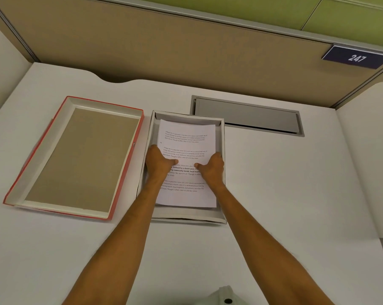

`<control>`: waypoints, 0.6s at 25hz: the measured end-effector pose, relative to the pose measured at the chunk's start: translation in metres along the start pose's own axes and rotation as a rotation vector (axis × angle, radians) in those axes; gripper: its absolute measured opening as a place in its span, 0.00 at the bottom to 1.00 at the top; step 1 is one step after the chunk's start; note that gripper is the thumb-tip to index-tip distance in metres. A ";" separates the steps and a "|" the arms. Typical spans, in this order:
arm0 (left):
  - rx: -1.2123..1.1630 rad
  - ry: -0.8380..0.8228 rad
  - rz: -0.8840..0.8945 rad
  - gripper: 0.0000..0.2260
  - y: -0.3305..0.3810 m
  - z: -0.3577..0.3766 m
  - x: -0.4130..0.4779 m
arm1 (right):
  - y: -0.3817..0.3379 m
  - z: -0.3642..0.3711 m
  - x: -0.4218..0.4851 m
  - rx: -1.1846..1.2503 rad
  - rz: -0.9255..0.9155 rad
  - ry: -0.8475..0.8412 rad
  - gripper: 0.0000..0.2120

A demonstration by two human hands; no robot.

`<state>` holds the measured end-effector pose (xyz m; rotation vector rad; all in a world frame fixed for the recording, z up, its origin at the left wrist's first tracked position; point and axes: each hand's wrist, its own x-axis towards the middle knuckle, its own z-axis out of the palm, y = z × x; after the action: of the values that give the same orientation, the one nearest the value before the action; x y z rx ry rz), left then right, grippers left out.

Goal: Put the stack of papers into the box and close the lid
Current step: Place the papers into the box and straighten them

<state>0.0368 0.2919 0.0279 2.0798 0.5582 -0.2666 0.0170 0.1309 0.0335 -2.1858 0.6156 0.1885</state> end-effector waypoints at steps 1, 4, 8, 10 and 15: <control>0.012 0.009 0.003 0.28 0.002 -0.001 -0.002 | 0.000 -0.001 -0.002 -0.004 -0.006 0.005 0.31; 0.053 0.012 -0.011 0.26 0.002 -0.008 0.001 | -0.001 -0.008 -0.003 0.042 0.039 -0.021 0.28; 0.050 -0.028 -0.006 0.22 -0.003 -0.020 0.008 | -0.003 -0.019 -0.006 0.174 0.141 -0.068 0.26; 0.005 -0.032 -0.007 0.21 -0.006 -0.021 0.007 | -0.005 -0.020 -0.006 0.222 0.182 -0.082 0.25; -0.101 -0.044 -0.050 0.22 -0.003 -0.023 0.005 | -0.008 -0.021 -0.003 0.297 0.239 -0.076 0.17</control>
<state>0.0393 0.3141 0.0359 1.9598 0.5856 -0.3062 0.0171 0.1199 0.0539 -1.8103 0.8075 0.2853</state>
